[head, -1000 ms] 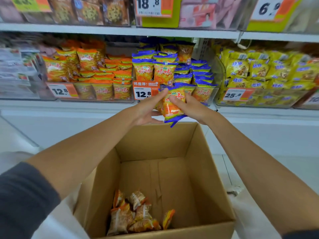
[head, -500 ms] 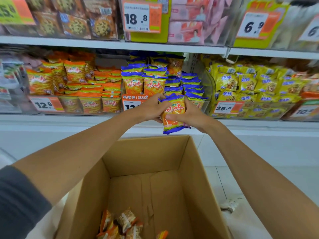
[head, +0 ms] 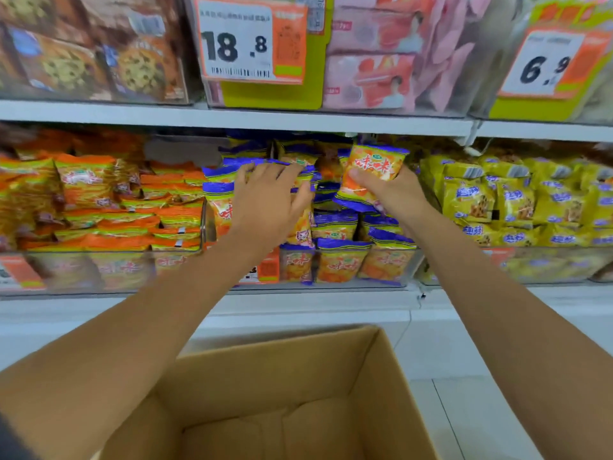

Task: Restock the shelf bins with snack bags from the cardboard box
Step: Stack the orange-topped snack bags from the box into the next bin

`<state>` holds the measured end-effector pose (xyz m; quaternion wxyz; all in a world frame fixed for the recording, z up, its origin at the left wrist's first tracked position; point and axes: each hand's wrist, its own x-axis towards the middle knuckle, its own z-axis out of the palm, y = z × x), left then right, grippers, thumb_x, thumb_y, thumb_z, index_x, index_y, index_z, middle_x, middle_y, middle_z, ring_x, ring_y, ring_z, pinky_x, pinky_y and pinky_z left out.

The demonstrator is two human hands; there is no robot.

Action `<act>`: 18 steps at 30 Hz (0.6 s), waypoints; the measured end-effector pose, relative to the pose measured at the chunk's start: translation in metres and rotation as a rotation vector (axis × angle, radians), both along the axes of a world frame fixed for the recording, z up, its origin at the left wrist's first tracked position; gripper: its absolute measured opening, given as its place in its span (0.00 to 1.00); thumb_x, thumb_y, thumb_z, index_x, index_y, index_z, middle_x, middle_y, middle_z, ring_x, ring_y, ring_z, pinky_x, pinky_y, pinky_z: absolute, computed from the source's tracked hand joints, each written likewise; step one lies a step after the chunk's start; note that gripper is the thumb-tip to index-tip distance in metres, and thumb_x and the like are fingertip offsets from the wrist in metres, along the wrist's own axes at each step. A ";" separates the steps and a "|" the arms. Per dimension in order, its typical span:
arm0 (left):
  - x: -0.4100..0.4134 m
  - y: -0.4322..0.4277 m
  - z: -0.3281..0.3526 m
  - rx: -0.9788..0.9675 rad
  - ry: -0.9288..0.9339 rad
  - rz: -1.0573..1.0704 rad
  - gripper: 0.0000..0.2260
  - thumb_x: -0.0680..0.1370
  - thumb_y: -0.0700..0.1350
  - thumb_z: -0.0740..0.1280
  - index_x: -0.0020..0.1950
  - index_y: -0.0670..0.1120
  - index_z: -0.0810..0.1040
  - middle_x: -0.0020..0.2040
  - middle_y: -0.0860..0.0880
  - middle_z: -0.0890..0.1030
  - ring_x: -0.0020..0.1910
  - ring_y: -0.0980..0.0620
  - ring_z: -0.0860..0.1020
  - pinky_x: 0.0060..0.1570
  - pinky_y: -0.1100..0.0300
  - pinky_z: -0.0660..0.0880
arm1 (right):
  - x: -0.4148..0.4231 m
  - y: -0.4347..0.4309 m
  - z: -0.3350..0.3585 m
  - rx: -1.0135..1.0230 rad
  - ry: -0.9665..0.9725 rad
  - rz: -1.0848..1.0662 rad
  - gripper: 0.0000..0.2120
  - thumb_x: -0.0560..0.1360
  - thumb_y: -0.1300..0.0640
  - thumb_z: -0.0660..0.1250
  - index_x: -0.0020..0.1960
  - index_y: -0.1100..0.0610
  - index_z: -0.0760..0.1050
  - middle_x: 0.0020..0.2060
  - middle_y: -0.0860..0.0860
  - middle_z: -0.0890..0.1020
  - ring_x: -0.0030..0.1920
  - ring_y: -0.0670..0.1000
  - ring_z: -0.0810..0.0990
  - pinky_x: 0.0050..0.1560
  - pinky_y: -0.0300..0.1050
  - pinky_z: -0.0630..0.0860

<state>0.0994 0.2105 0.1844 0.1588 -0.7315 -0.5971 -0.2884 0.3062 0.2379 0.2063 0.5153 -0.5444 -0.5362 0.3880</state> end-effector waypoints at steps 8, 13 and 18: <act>-0.003 -0.007 0.000 0.015 -0.061 -0.067 0.27 0.75 0.53 0.48 0.65 0.47 0.77 0.58 0.48 0.81 0.59 0.47 0.76 0.70 0.42 0.59 | -0.036 0.053 -0.019 -0.105 -0.111 0.028 0.41 0.68 0.31 0.66 0.71 0.57 0.64 0.52 0.52 0.78 0.42 0.49 0.78 0.37 0.43 0.76; -0.007 -0.007 0.001 0.039 -0.039 -0.085 0.27 0.73 0.54 0.52 0.66 0.47 0.77 0.60 0.49 0.80 0.60 0.49 0.77 0.72 0.41 0.56 | -0.024 0.063 -0.022 -0.085 -0.084 0.096 0.29 0.65 0.51 0.75 0.62 0.60 0.70 0.47 0.60 0.82 0.39 0.56 0.79 0.32 0.48 0.75; -0.017 -0.012 -0.003 0.032 0.042 -0.064 0.28 0.75 0.62 0.53 0.67 0.48 0.77 0.63 0.50 0.79 0.64 0.49 0.75 0.74 0.41 0.54 | -0.034 0.067 -0.025 -0.187 -0.048 0.234 0.22 0.67 0.53 0.74 0.54 0.56 0.67 0.40 0.51 0.80 0.34 0.50 0.79 0.26 0.38 0.73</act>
